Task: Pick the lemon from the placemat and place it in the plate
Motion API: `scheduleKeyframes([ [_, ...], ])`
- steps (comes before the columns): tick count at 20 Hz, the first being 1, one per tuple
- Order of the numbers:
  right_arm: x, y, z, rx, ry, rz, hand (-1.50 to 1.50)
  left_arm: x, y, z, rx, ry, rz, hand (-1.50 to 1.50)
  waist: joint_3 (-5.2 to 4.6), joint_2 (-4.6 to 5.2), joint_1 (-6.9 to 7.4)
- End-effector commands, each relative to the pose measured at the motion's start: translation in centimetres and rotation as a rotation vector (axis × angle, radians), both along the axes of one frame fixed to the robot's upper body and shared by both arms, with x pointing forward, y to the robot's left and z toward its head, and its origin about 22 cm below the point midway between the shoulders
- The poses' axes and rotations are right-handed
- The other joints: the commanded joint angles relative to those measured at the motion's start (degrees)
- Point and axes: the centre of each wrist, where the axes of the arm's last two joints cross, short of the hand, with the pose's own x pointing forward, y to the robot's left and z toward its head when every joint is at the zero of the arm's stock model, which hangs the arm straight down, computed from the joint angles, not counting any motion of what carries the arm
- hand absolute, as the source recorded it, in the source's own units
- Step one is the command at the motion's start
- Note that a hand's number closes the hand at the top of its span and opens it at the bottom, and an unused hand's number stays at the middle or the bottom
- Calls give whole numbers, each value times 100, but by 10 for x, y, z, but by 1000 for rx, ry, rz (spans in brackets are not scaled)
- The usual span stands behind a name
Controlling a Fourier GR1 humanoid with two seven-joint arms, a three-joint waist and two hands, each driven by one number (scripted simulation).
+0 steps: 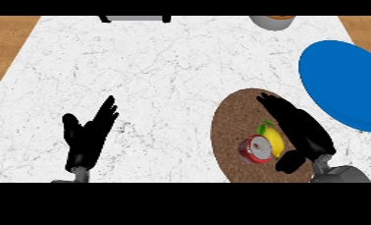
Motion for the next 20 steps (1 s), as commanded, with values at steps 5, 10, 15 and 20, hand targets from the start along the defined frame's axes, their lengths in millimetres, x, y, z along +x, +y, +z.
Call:
scheduleKeyframes([
  [5,6,-3,-20,-110,97,74,150,-7,0,-6,-19,17,-7,0,-2,1,7],
  [10,-5,17,-42,-127,-6,119,150,-1,-7,5,-5,-13,6,0,-1,0,1],
  [15,26,3,-34,-140,-55,117,150,13,16,14,-15,0,-9,0,-1,3,7],
  [20,68,-7,-7,-80,-112,-491,150,7,-11,9,-6,-20,-18,0,1,123,110],
])
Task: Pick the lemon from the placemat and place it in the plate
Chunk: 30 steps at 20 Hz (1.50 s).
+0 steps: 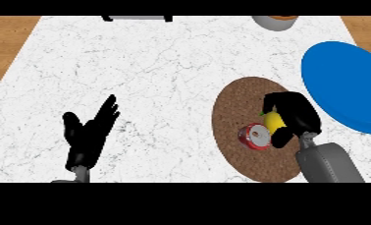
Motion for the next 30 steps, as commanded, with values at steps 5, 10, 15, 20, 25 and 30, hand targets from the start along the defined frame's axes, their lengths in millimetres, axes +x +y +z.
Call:
scheduleKeyframes([
  [5,48,-41,48,127,-214,-829,150,4,-3,6,-1,-28,-12,0,21,141,108],
  [10,76,-58,104,68,-518,-1160,150,9,-13,10,10,-51,-70,0,-11,256,477],
  [15,96,-64,140,64,-747,-1431,150,16,-23,16,14,-63,-123,0,5,331,731],
  [20,106,-66,157,75,-905,-1601,150,17,-31,14,2,-63,-139,0,11,301,756],
  [25,105,-70,157,110,-1081,-1650,150,17,-34,13,1,-53,-120,0,34,258,673],
  [30,96,-95,123,-35,-1118,-1732,150,20,-20,16,-4,-50,-94,0,42,259,544],
])
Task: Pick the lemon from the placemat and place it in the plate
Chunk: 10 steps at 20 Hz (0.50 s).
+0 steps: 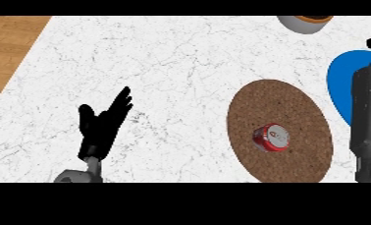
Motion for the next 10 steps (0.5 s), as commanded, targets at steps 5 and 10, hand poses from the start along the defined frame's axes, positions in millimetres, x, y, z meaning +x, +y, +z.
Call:
scheduleKeyframes([
  [5,-17,-32,-37,11,-189,-284,150,-7,3,-8,3,21,42,0,13,-93,-247],
  [10,-29,-46,-64,-17,-192,-314,150,-7,20,-12,12,31,45,0,12,-118,-314],
])
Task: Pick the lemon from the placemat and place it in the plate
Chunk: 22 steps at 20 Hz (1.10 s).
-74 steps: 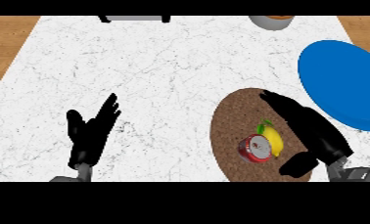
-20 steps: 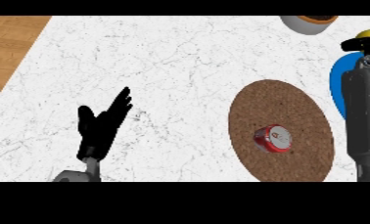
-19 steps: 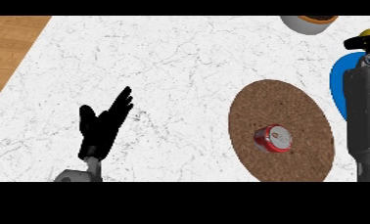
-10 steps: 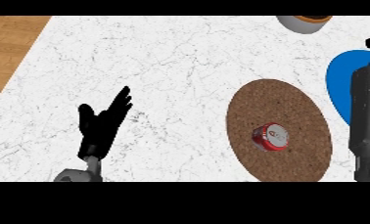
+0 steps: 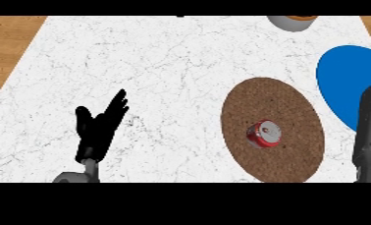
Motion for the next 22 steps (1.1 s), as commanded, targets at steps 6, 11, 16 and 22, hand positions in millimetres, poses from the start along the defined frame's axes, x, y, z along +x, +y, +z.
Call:
scheduleKeyframes([
  [6,-23,-39,-41,42,-235,-139,150,-8,8,-6,-16,11,38,0,5,-74,-147],
  [11,-26,-58,-49,308,-234,-237,150,-1,24,-4,6,11,60,0,8,-105,-256],
  [16,-36,-57,-105,485,-168,-172,-150,-2,13,-4,-17,24,44,0,10,-130,-305],
  [22,-32,-51,-118,348,-287,-41,-150,-8,13,-9,6,28,53,0,18,-133,-266],
])
